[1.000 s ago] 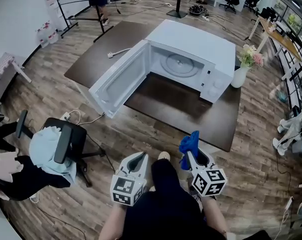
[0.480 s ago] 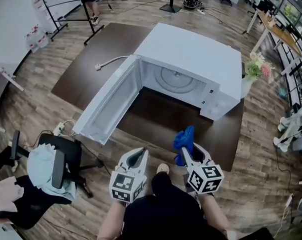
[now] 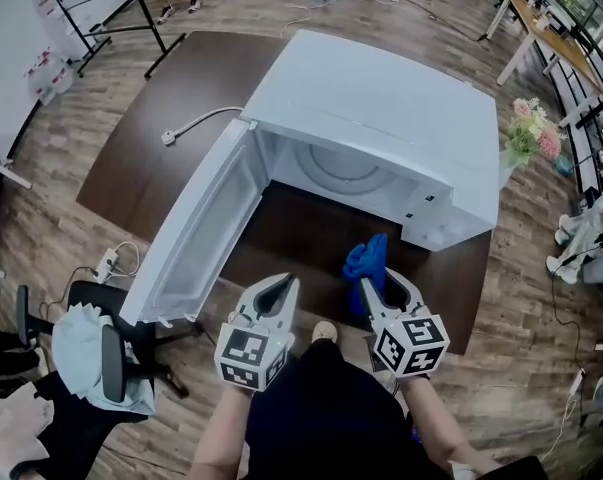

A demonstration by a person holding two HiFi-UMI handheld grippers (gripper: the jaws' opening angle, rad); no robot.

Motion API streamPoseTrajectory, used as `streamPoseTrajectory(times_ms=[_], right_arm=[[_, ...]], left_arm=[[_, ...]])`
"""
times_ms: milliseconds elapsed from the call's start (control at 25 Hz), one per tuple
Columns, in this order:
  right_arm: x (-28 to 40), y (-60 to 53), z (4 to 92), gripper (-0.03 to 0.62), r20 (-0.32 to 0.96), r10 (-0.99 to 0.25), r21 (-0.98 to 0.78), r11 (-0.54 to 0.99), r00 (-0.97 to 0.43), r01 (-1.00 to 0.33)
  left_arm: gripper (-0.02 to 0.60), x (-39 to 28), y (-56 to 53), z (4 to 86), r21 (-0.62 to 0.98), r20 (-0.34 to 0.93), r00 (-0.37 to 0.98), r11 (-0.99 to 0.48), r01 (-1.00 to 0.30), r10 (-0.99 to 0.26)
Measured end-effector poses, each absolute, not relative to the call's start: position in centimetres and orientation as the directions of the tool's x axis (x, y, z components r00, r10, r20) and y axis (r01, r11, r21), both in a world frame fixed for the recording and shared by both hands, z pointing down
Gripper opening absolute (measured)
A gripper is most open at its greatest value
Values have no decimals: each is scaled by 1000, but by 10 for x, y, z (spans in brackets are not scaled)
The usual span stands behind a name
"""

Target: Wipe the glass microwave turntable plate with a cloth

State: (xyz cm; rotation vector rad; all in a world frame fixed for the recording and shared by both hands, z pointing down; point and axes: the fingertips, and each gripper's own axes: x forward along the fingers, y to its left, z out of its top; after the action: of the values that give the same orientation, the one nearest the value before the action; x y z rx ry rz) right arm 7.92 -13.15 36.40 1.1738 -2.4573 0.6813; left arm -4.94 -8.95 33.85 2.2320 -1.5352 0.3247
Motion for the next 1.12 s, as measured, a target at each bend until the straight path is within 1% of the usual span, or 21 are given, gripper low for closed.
streamPoseTrajectory(times_ms=[200, 440, 800, 960, 1120], right_arm=[[69, -150, 361, 109, 485, -644, -249, 547, -592, -799], [59, -183, 346, 106, 438, -704, -181, 540, -559, -822], [31, -226, 332, 104, 409, -775, -95, 489, -482, -867], [15, -251, 331, 102, 378, -813, 6, 481, -443, -877], [-3, -274, 329, 97, 367, -829, 163, 504, -422, -848]], left_arm=[[9, -49, -112, 340, 223, 408, 416, -354, -908, -813], [9, -56, -140, 338, 209, 388, 444, -392, -896, -808], [9, -60, -161, 344, 250, 348, 525, -463, -850, -777], [9, -67, -172, 347, 252, 308, 524, -463, -850, -794], [9, -77, -181, 352, 259, 272, 508, -446, -857, -818]])
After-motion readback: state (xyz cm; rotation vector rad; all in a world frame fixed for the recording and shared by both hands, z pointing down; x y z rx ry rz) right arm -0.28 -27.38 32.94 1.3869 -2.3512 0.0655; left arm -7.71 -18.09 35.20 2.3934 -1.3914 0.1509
